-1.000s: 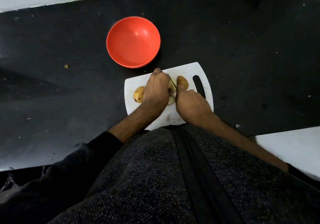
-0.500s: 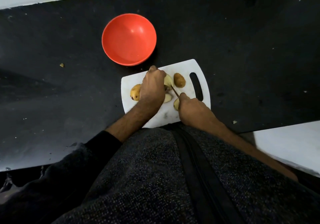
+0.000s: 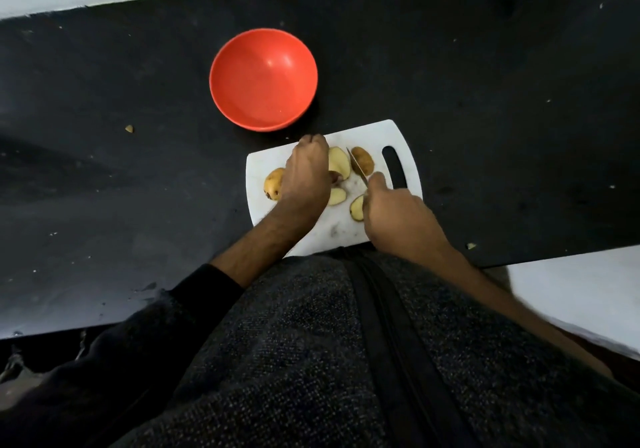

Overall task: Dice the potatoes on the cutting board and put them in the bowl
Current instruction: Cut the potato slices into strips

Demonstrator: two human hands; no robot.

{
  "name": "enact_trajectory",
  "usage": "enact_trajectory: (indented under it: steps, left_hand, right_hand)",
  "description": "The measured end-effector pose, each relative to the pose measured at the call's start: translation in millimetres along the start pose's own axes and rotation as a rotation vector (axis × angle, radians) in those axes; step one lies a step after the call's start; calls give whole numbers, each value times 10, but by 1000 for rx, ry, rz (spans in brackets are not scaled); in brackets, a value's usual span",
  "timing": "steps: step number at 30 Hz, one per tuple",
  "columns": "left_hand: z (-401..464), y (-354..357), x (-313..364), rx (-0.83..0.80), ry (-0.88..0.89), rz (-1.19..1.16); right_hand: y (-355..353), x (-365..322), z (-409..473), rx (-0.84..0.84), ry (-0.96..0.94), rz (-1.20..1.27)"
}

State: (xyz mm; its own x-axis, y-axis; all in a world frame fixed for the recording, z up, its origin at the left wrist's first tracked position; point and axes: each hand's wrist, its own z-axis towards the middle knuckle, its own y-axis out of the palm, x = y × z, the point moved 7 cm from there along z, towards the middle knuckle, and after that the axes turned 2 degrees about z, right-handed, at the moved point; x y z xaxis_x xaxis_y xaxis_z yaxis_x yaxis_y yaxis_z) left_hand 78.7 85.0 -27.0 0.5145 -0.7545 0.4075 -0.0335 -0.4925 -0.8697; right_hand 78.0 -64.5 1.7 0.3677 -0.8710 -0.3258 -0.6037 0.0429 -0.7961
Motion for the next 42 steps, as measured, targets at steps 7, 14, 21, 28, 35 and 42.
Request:
enact_trajectory:
  steps: [7, 14, 21, 28, 35, 42]
  left_hand:
    - [-29, -17, -1, 9, 44, -31]
    - [-3, 6, -11, 28, 61, 35]
    - [39, 3, -31, 50, 64, -20]
    - [99, 76, -124, 29, 20, -44]
    - [49, 87, -107, 73, 90, -5]
    - [15, 36, -95, 62, 85, 16]
  right_hand:
    - [9, -230, 312, 28, -1, 72]
    - [87, -264, 347, 6, -29, -4]
    - [157, -238, 440, -39, -4, 16]
    - [314, -78, 325, -88, -8, 21]
    - [428, 3, 98, -57, -93, -11]
    - [449, 46, 7, -82, -70, -83]
